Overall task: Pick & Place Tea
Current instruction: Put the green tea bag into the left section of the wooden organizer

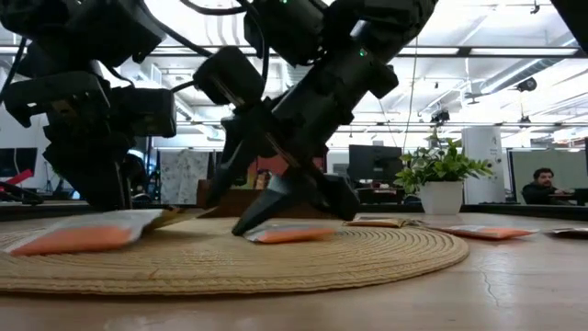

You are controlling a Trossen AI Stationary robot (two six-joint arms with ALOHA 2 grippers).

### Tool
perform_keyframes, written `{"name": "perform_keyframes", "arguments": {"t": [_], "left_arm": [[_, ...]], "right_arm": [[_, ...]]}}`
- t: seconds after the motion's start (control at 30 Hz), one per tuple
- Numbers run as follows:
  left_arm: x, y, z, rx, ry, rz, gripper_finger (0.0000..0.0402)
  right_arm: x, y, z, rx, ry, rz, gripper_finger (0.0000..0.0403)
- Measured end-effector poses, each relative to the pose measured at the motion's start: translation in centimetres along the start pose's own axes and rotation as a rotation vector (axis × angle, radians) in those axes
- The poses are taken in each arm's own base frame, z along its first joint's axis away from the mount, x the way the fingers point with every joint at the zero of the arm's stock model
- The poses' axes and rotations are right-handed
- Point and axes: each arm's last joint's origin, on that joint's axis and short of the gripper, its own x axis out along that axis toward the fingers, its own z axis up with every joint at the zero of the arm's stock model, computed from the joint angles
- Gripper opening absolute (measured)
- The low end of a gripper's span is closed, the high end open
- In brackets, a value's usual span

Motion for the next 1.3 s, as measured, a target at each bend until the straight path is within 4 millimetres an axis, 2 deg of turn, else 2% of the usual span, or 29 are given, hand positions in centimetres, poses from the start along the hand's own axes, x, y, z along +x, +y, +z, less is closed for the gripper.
{"name": "perform_keyframes", "arguments": {"t": [0.6,0.83,0.93,1.07,1.3], "left_arm": [[0.0,-0.3,0.6,-0.010,-0.080,-0.019,0.0076],[0.3,0.2,-0.3,-0.041,-0.062,0.000,0.0076],[0.1,-0.2,-0.1,-0.043,-0.064,-0.008,0.0076],[-0.4,-1.5,1.0,0.014,-0.128,-0.026,0.0076],[-0.2,-1.2,0.8,0.050,-0.128,0.004,0.0076]], "right_arm": [[0.1,0.7,0.8,0.011,-0.035,0.073,0.0164],[-0.5,0.9,1.2,-0.007,-0.069,0.067,0.0164],[-0.9,1.2,1.4,-0.020,-0.074,0.068,0.0164],[-0.9,0.9,1.2,-0.019,-0.058,0.031,0.0164],[-0.9,0.5,1.0,-0.016,-0.044,0.001,0.0164]]}}
